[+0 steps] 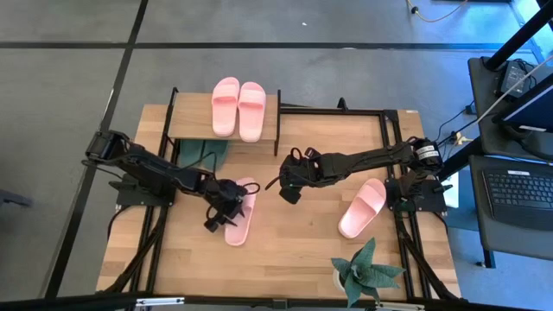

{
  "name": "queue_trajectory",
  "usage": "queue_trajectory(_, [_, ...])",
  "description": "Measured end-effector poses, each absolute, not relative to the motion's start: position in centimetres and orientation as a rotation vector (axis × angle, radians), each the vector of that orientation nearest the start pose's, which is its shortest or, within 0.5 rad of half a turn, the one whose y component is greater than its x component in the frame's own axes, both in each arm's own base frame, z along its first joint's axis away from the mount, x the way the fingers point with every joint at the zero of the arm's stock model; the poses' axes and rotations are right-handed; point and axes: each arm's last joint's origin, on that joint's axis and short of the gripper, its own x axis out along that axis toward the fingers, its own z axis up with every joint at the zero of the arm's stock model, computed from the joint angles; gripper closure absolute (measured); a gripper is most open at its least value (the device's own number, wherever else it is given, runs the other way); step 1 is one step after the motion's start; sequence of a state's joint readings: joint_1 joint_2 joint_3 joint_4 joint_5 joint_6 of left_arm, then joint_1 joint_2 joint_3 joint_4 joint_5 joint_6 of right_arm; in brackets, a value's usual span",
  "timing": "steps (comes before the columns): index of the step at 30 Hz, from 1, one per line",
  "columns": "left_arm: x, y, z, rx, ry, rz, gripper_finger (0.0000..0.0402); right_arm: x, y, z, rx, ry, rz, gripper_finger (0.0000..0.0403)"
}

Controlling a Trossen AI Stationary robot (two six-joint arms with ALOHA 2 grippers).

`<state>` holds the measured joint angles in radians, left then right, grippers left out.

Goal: Pick and place slides into the shelf
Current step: Put the pink slide under the shelf

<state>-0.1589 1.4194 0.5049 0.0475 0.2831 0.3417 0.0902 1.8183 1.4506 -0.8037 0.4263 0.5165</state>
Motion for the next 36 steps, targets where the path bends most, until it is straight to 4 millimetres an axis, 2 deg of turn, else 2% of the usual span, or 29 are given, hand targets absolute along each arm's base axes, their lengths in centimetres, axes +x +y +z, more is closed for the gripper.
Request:
queue_trajectory(5, [23.4, -4.2, 14.8, 0.27, 0.749, -0.43, 0.0231, 37.1, 2.2, 24.1, 0.154, 1.021, -0.575, 0.0215])
queue_trajectory(14, [21.8, -4.0, 17.8, 0.186, 0.683, -0.394, 0.0228, 37.1, 2.2, 24.1, 0.154, 1.022, -0.575, 0.0214])
queue_trajectory(19, [19.7, -5.1, 18.8, 0.025, 0.752, -0.515, 0.0228, 37.1, 2.2, 24.1, 0.155, 1.021, -0.575, 0.0214])
queue_trajectory(25, [18.4, -8.1, 18.8, -0.025, 0.815, -0.595, 0.0228, 37.1, 2.2, 24.1, 0.155, 1.021, -0.575, 0.0214])
queue_trajectory(29, [18.0, -9.6, 18.2, -0.025, 0.861, -0.54, 0.0228, 37.2, 2.2, 24.1, 0.16, 1.006, -0.572, 0.0214])
queue_trajectory(36, [18.2, -11.9, 16.2, -0.008, 0.93, -0.529, 0.0228, 37.4, 2.2, 24.2, 0.166, 0.99, -0.569, 0.0214])
